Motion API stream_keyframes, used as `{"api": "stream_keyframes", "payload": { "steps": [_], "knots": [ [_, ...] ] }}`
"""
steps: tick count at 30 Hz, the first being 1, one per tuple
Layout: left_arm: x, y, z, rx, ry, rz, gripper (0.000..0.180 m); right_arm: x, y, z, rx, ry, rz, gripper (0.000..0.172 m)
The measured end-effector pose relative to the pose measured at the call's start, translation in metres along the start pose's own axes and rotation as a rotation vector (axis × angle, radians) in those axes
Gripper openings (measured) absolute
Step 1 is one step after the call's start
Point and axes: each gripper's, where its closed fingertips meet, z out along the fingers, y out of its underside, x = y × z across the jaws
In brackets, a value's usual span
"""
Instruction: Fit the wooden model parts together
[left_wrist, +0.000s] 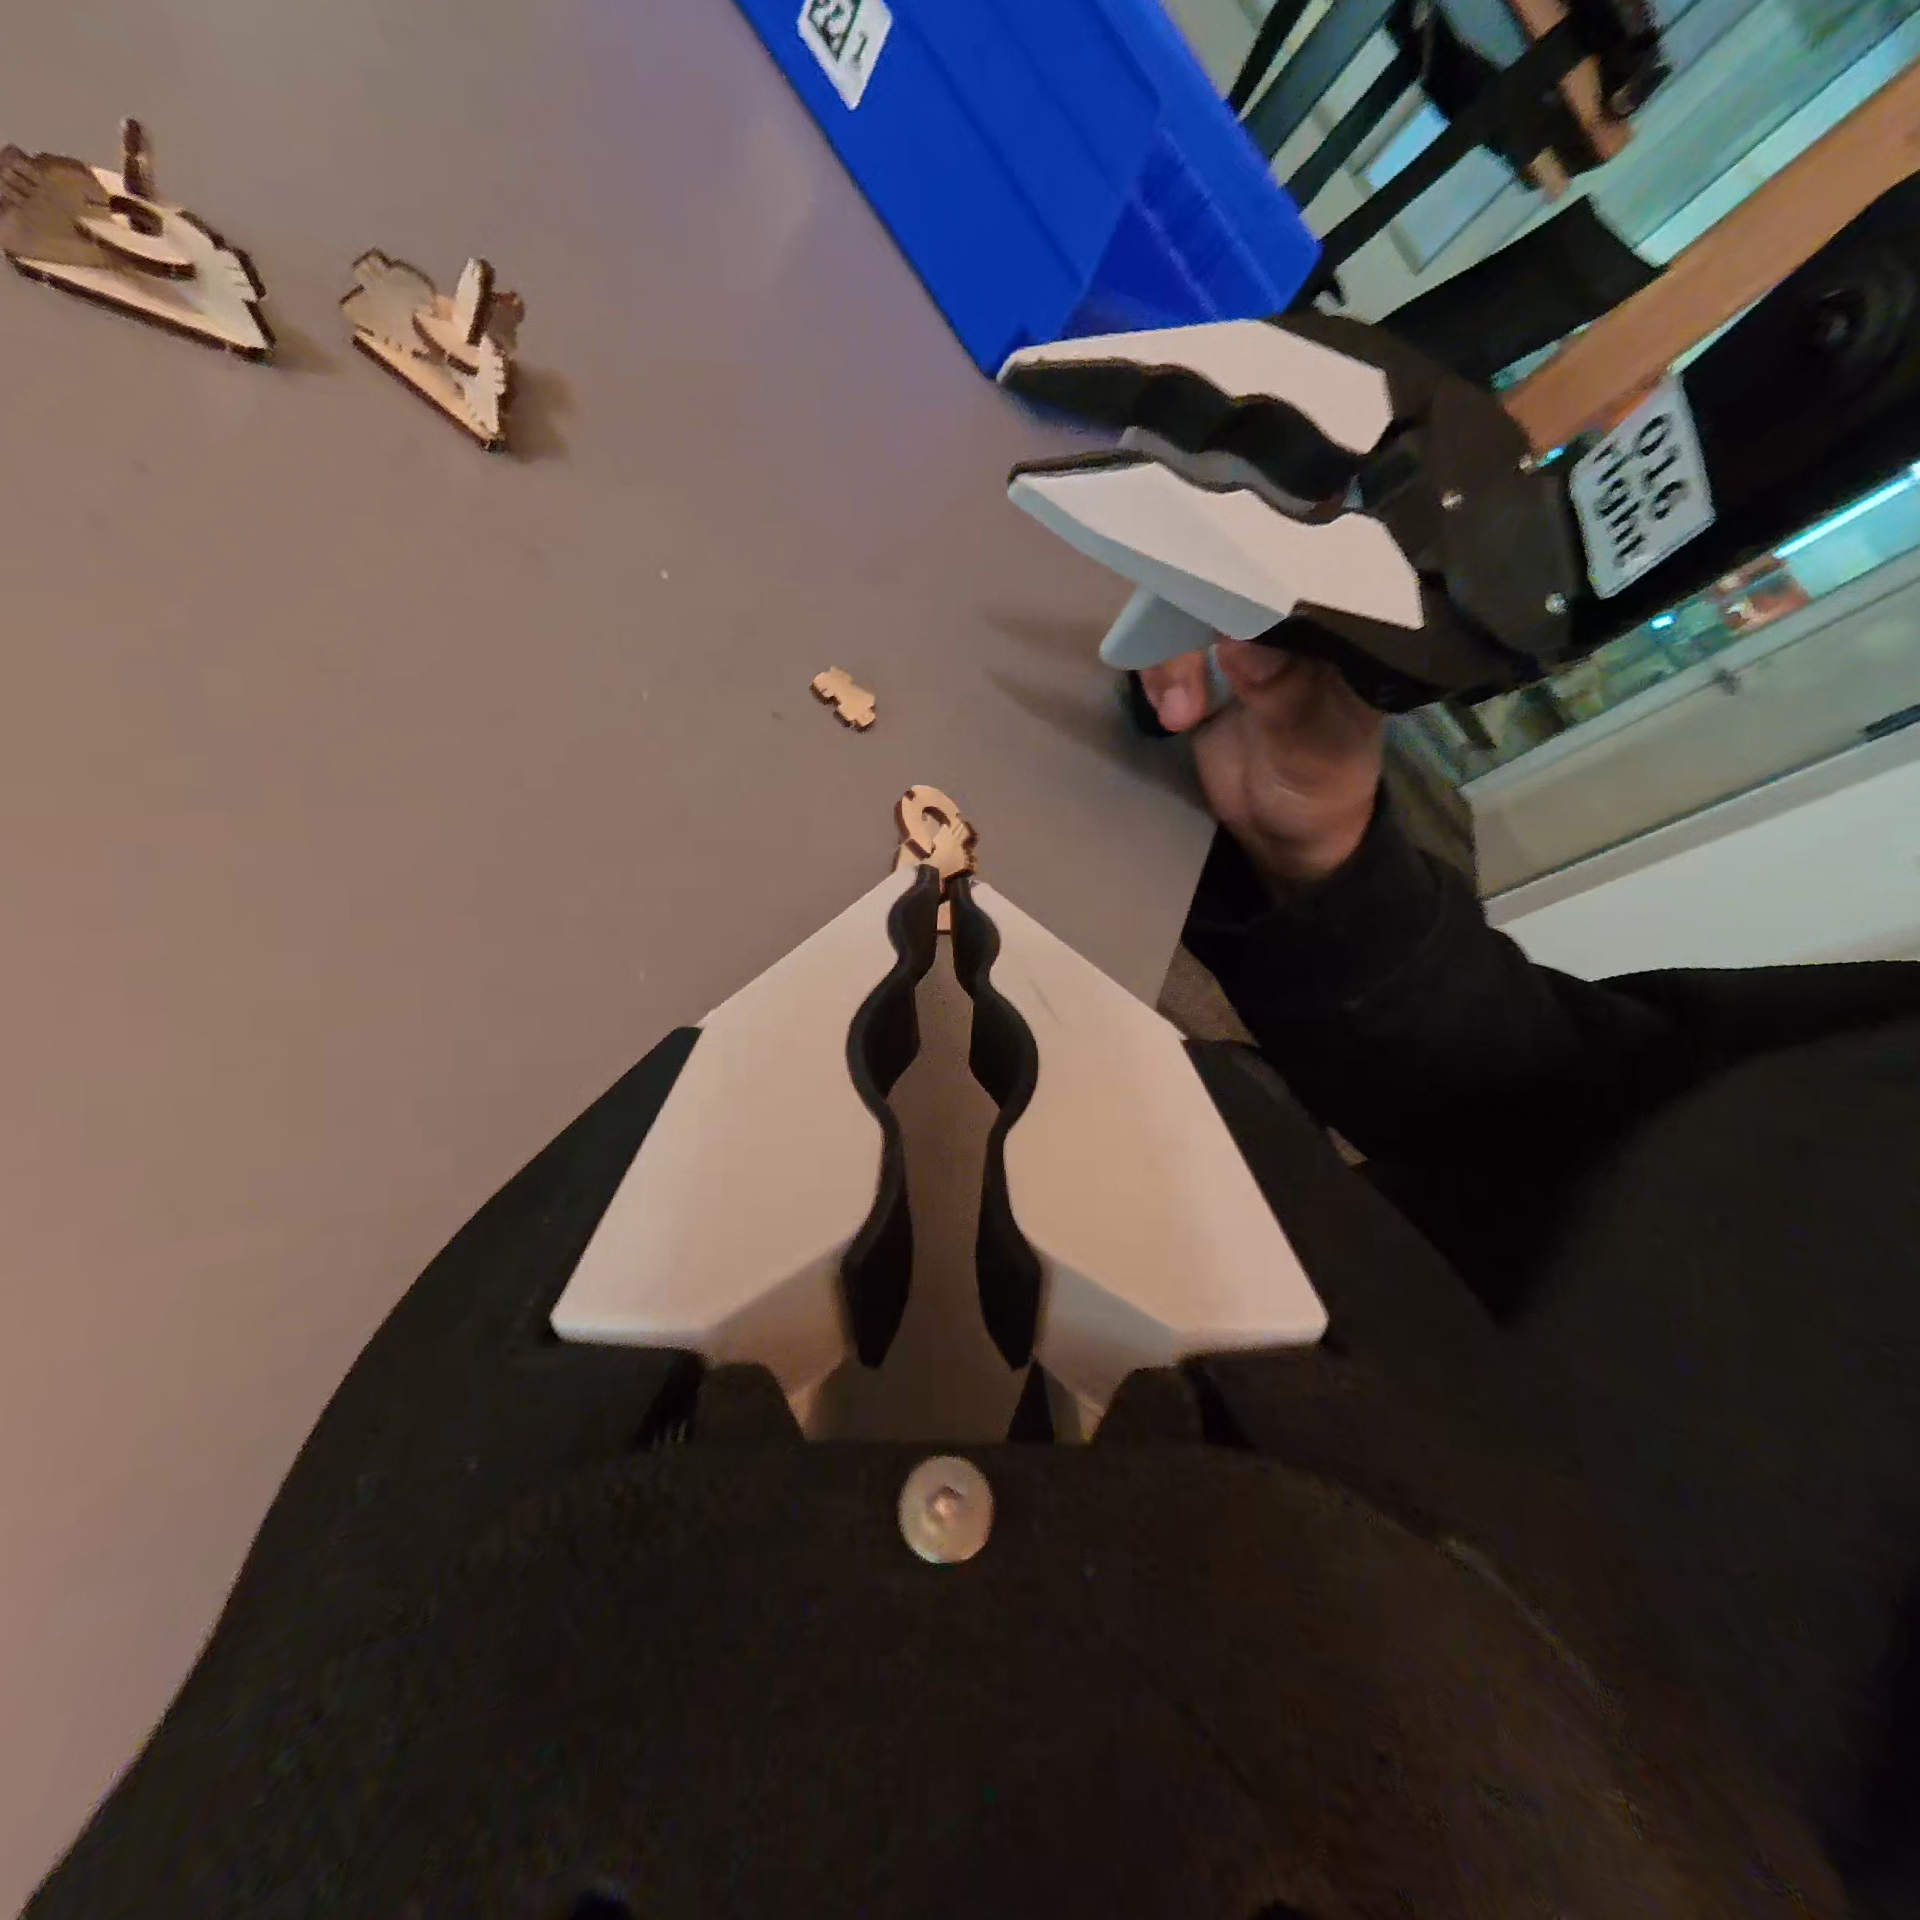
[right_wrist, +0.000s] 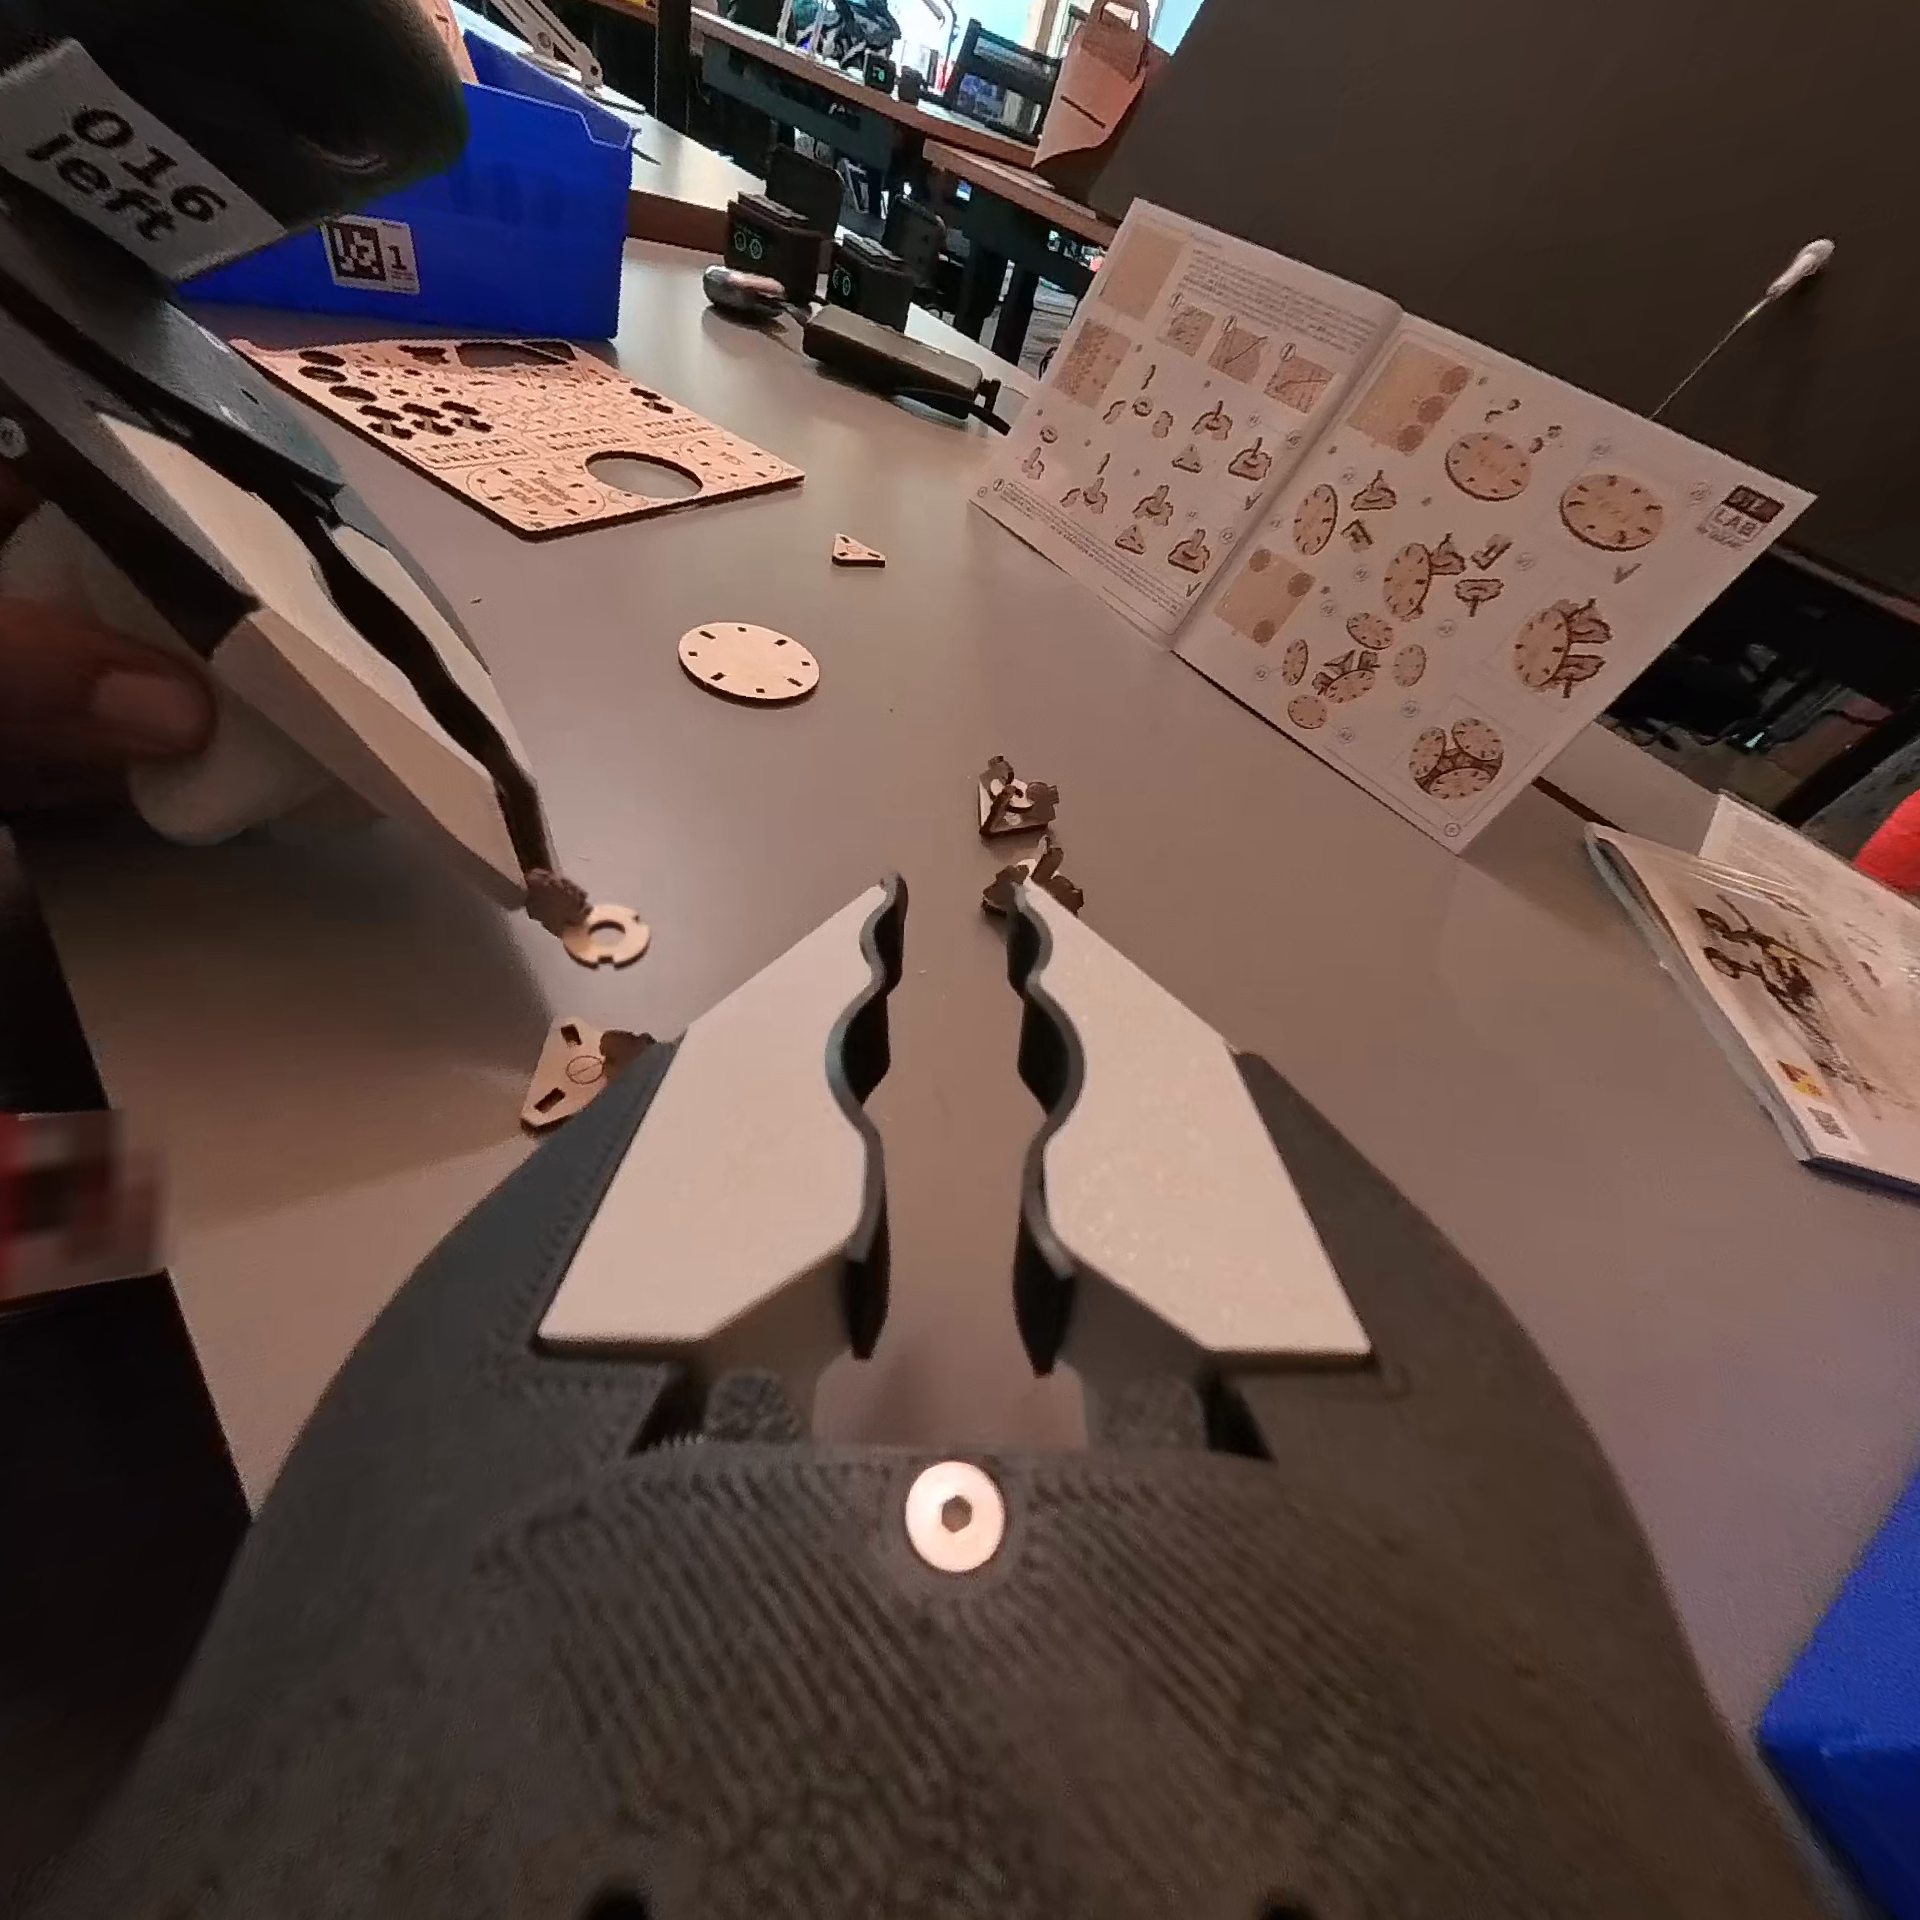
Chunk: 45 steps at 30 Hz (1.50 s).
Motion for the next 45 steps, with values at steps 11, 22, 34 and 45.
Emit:
{"api": "stream_keyframes", "payload": {
  "steps": [11, 22, 34, 45],
  "knots": [
    [0.004, 0.006, 0.003, -0.035, 0.013, 0.021, 0.001, 0.000, 0.000, 0.000, -0.002, -0.005, 0.004, 0.017],
    [0.022, 0.025, 0.009, -0.180, 0.140, 0.070, 0.001, -0.002, 0.001, 0.001, -0.007, -0.006, -0.011, 0.017],
    [0.012, 0.021, 0.008, -0.354, 0.224, 0.245, 0.001, -0.005, 0.003, 0.003, -0.025, 0.009, -0.049, 0.017],
    [0.009, 0.015, 0.009, -0.376, 0.290, 0.193, 0.001, -0.002, -0.001, 0.000, 0.004, 0.007, -0.025, 0.017]
  ]
}}
